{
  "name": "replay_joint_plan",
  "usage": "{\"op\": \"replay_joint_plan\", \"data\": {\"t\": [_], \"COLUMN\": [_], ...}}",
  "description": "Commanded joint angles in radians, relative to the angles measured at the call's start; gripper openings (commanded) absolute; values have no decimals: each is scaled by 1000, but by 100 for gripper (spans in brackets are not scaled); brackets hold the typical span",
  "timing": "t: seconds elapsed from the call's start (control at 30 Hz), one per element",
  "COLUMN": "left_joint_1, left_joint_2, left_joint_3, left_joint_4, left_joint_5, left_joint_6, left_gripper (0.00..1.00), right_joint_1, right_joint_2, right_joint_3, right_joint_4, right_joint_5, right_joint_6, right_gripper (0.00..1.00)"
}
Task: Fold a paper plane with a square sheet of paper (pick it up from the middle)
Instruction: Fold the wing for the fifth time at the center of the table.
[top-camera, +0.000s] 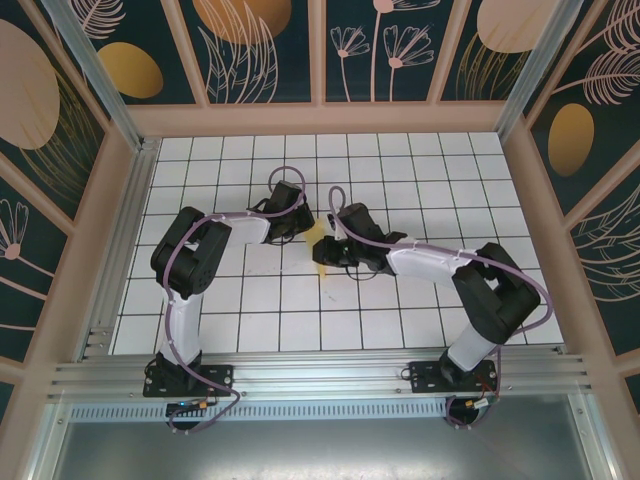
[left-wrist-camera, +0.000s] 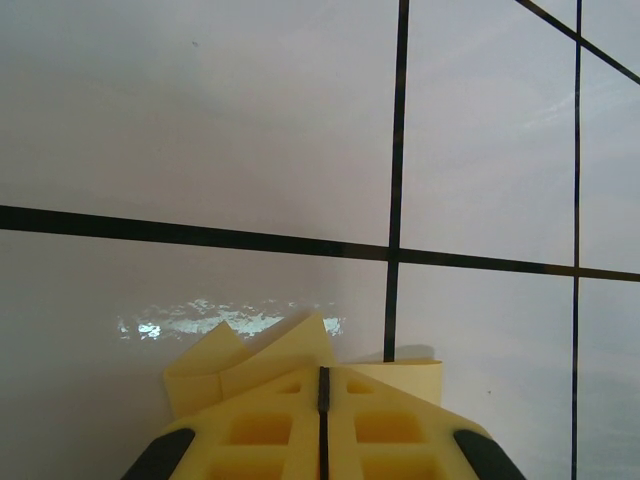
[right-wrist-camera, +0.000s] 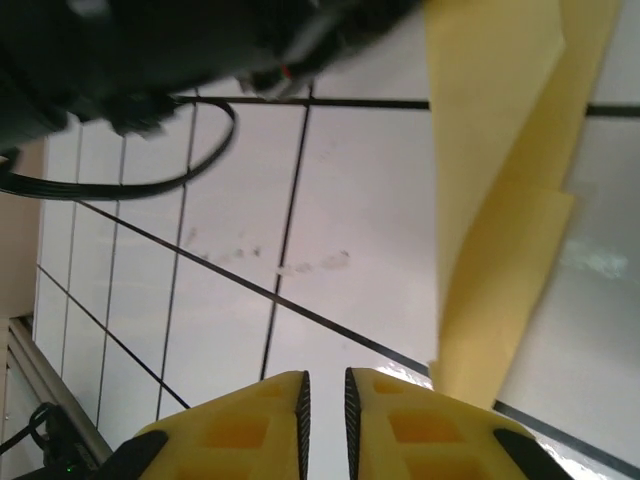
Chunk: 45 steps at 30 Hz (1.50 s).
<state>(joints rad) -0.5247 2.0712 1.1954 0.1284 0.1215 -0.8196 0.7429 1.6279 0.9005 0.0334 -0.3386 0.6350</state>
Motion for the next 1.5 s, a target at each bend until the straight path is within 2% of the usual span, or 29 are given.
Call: {"op": "replay_joint_plan", "data": {"t": [0.0,0.17,0.37,0.97,1.3,1.47], "left_joint_1": [0,1,0,0,1,0], "left_joint_2": [75,74,76,86,90,92], "left_joint_3": [-25,-25,-25,-21,-26,-28], "left_joint_4": [-112,-115,-118,-121,-119,-118], "left_joint_5": [-36,-34,-36,-42,-52,-54], "left_joint_6": [18,19,20,28,25,26], "left_gripper": [8,8,8,8,7,7], "right_joint_1": [16,21,17,-11,-27,-32], "right_joint_2": [51,135,186,210,258,177], "right_joint_3": [51,91,103,36,-41,-135], "right_joint_4": [-53,-48,-69,-63,-33,-50], "right_joint_5": [11,-20,-46,-33,-90,-155], "right_joint_6": [3,14,17,23,36,37], "right_gripper": [13,7,6,5,5,5]}}
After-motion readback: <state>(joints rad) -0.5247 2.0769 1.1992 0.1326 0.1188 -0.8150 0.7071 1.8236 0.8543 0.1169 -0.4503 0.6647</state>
